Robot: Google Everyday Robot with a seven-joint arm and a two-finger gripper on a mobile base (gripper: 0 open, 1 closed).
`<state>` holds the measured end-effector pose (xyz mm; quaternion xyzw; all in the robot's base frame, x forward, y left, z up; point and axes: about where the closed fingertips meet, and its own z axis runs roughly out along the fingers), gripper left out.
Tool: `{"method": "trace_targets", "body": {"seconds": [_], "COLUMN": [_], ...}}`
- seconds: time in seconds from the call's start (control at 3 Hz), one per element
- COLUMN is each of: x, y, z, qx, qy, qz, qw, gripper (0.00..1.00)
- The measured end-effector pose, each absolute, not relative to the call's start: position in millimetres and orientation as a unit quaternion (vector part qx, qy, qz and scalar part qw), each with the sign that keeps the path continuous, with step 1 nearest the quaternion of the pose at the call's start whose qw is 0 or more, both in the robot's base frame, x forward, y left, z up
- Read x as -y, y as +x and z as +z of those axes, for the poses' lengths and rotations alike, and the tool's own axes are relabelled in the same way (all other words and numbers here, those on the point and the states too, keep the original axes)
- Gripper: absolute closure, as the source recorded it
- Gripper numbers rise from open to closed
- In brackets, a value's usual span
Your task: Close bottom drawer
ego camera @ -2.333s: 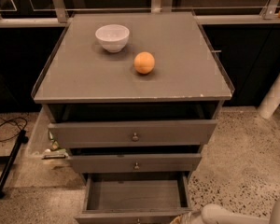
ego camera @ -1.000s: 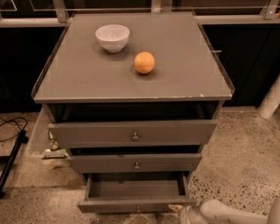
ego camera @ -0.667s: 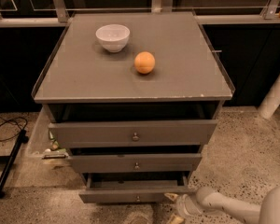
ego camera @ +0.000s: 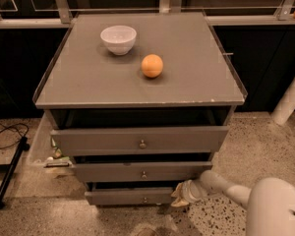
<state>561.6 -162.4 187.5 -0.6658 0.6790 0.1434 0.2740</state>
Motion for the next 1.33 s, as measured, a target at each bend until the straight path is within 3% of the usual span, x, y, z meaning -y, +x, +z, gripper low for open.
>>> {"method": "trace_targets", "body": {"seconds": [0.67, 1.0, 1.33], "x": [160.0, 158.5, 158.7], "y": [555.9, 549.1, 504.0], "z": [189.5, 189.5, 199.3], "qx": [-0.679, -0.678, -0.67], "qy": [-0.666, -0.666, -0.673], "qz": [0.139, 0.139, 0.165], "qw": [0.276, 0.276, 0.266], "gripper": [0.0, 0.17, 0.41]}}
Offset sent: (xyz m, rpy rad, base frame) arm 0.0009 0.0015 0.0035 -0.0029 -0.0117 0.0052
